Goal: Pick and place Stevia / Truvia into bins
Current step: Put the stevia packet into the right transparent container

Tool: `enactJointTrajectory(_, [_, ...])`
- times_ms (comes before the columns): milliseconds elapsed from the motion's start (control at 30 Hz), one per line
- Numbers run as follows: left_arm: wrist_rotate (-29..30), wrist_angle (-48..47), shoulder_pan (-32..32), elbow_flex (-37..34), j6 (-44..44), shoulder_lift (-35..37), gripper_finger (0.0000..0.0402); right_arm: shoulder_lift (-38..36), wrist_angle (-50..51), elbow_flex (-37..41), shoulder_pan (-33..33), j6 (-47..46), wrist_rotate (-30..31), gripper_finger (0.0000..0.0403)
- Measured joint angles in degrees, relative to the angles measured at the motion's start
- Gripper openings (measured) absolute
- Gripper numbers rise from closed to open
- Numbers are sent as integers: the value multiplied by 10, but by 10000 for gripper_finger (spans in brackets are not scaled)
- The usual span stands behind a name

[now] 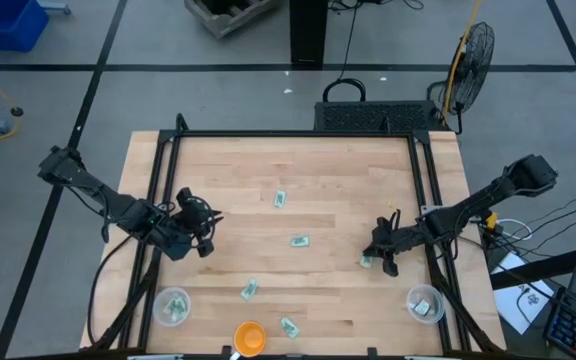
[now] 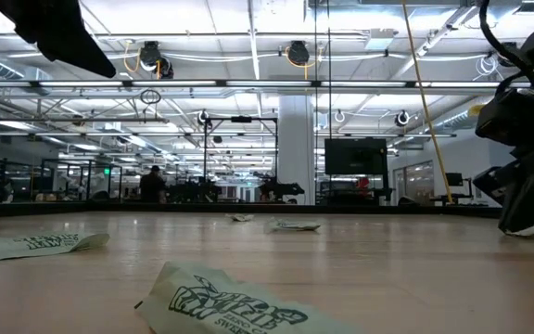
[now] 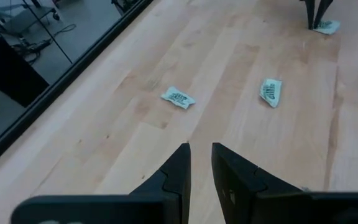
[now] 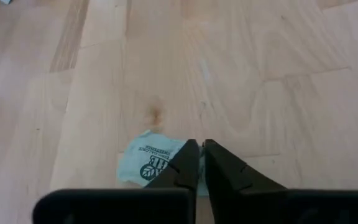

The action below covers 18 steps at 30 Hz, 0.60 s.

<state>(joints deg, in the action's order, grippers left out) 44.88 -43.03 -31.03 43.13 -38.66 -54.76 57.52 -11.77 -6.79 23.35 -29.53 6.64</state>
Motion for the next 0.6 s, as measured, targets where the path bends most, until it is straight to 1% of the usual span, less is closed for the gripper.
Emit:
enactJointTrajectory(133, [-4, 0, 0, 0, 0, 0, 72, 0, -13, 0, 0, -1, 0, 13])
enactJointTrajectory(267, [-17, 0, 0, 0, 0, 0, 72, -4, -74, 0, 0, 1, 0, 5])
enactJointTrajectory(333, [-22, 0, 0, 0, -1, 0, 72, -10, -116, 0, 0, 1, -21, 5])
enactJointTrajectory(400, [-29, 0, 0, 0, -1, 0, 72, -21, -166, -1, 0, -4, -65, 5])
enactJointTrajectory(467, [-32, 0, 0, 0, -4, 0, 72, -33, -215, -1, 0, -34, -132, 6])
enactJointTrajectory(533, [-34, 0, 0, 0, -9, 0, 72, -46, -255, -1, 0, -96, -206, 6])
enactJointTrajectory(600, [-34, 0, 0, 0, -9, 0, 72, -58, -271, -2, 6, -171, -247, 5])
